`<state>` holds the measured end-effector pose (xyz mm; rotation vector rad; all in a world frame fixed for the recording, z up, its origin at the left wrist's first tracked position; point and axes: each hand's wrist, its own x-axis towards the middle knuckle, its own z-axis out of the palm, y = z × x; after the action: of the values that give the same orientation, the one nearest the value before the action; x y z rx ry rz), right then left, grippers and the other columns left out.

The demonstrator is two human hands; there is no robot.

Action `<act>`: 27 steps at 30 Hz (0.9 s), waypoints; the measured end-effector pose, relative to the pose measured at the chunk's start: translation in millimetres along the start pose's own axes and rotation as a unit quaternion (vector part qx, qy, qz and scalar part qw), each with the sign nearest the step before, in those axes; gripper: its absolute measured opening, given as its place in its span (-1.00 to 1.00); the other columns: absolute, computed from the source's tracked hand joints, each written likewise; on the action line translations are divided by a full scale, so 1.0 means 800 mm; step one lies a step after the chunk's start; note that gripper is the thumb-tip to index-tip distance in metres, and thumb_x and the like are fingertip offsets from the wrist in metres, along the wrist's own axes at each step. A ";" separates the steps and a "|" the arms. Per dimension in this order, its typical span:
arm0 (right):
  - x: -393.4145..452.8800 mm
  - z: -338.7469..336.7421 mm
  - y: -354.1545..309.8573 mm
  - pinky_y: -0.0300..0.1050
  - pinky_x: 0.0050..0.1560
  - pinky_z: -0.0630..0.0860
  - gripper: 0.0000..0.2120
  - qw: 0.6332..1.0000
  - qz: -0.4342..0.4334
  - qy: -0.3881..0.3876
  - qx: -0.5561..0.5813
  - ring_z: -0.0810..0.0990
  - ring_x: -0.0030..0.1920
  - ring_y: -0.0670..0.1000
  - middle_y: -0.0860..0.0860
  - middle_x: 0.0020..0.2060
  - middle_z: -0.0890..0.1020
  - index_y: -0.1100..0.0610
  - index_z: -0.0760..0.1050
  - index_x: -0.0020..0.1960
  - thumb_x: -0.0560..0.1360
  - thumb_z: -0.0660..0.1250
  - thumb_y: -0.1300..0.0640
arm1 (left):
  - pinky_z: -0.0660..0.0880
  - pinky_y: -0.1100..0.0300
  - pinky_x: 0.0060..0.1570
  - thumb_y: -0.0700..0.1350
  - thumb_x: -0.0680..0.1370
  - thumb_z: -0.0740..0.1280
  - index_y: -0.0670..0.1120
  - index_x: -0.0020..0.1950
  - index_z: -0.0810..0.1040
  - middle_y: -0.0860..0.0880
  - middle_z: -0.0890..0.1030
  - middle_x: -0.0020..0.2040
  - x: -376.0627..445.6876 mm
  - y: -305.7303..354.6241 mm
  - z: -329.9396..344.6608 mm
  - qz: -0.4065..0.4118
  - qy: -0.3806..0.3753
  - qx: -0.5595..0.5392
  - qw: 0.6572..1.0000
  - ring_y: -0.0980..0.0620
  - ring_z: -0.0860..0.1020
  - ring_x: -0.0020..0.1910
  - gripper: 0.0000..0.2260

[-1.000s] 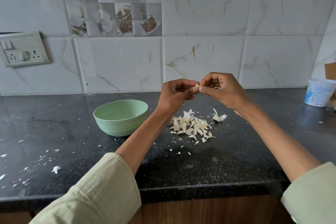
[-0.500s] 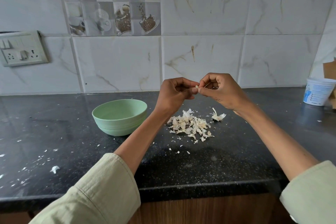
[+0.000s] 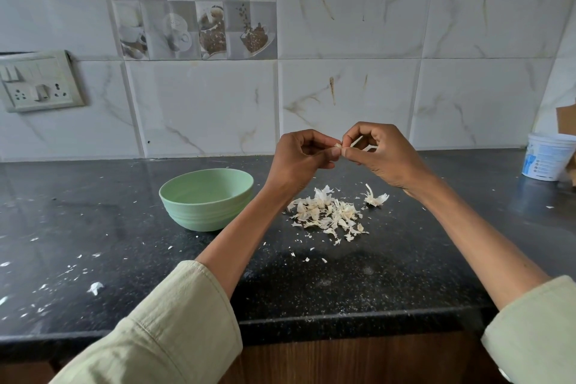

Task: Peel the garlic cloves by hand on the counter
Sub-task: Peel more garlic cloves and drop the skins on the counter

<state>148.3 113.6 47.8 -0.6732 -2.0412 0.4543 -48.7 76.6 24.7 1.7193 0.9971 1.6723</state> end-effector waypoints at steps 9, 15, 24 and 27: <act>0.001 0.002 0.001 -0.09 -0.04 0.60 -0.82 1.000 -0.007 0.021 0.014 0.70 -0.10 0.07 -0.02 -0.10 0.72 0.04 0.62 0.05 0.52 0.57 0.14 | 0.69 0.14 -0.07 -0.28 0.57 0.50 -0.26 0.07 0.72 -0.22 0.75 -0.10 0.002 -0.004 0.001 0.002 0.021 -0.013 1.000 -0.07 0.74 -0.10 -0.90; 0.002 0.004 0.002 -0.18 0.01 0.65 -0.85 0.998 -0.027 0.052 0.016 0.75 -0.08 -0.04 -0.02 -0.13 0.77 0.12 0.71 0.03 0.49 0.61 0.16 | 0.68 0.13 -0.09 -0.22 0.54 0.55 -0.27 0.17 0.68 -0.26 0.74 -0.04 0.002 -0.005 0.001 -0.016 0.045 -0.048 0.998 -0.08 0.72 -0.09 -0.76; 0.003 0.001 0.004 -0.13 0.07 0.67 -0.82 0.996 0.012 0.052 0.073 0.77 -0.05 0.06 0.04 -0.11 0.78 0.16 0.71 0.00 0.44 0.64 0.17 | 0.70 0.11 -0.01 -0.24 0.55 0.54 -0.25 0.13 0.72 -0.21 0.75 -0.02 0.002 -0.004 0.003 -0.015 0.029 -0.050 0.998 -0.07 0.72 -0.03 -0.81; 0.002 0.000 0.002 -0.11 0.07 0.67 -0.81 0.996 0.007 0.051 0.073 0.77 -0.06 0.07 0.05 -0.12 0.78 0.17 0.71 -0.01 0.43 0.64 0.16 | 0.70 0.11 -0.02 -0.24 0.57 0.52 -0.28 0.12 0.72 -0.20 0.76 -0.02 0.001 -0.003 0.004 0.006 0.022 -0.024 0.999 -0.15 0.73 0.02 -0.84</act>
<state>148.0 116.2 47.9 -0.6103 -1.8893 0.5596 -45.8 79.1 22.7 1.6686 0.9610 1.7337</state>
